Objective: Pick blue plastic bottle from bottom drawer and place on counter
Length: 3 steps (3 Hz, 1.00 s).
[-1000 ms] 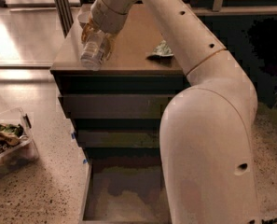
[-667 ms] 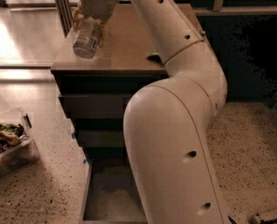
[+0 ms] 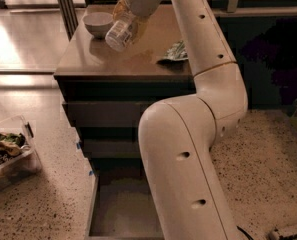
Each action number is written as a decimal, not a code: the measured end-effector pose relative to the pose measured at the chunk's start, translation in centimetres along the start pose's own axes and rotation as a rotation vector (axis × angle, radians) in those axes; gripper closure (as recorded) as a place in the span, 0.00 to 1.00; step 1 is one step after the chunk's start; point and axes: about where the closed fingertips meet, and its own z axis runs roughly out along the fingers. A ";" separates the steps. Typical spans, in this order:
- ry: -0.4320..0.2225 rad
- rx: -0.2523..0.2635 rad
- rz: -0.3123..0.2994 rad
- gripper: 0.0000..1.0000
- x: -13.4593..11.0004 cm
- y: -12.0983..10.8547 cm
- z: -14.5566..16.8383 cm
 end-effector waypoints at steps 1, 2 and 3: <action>-0.025 0.097 0.145 1.00 3.7 2.8 -0.2; -0.032 0.108 0.148 1.00 4.0 2.5 1.2; -0.054 0.117 0.155 1.00 4.3 2.8 3.4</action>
Offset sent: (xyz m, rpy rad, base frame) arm 0.0070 -0.0411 -0.0149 0.1013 0.0577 -0.0825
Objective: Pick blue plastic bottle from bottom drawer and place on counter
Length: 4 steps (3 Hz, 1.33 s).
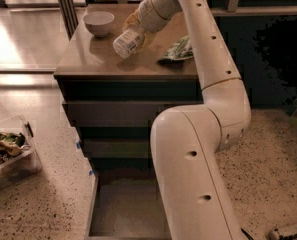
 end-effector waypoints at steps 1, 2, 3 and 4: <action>-0.063 -0.008 0.019 1.00 -0.2 1.1 3.5; -0.065 -0.009 0.020 1.00 -0.2 1.1 3.7; -0.065 -0.008 0.020 0.81 -0.2 1.1 3.7; -0.065 -0.008 0.020 0.58 -0.2 1.1 3.7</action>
Offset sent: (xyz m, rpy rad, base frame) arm 0.0027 0.0166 -0.0279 0.0305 0.0427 0.0286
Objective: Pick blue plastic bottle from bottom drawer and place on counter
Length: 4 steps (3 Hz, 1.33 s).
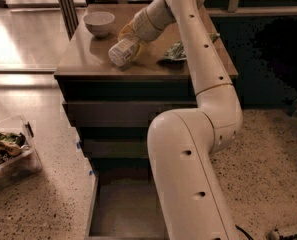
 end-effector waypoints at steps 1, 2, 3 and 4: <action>0.000 0.000 0.000 0.27 0.0 0.0 0.0; 0.000 0.000 0.000 0.04 0.0 0.0 0.0; 0.000 0.000 0.000 0.00 0.0 0.0 0.0; 0.000 0.000 0.000 0.00 0.0 0.0 0.0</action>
Offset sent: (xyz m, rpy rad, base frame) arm 0.0000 0.0000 0.0000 0.0000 0.0000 0.0000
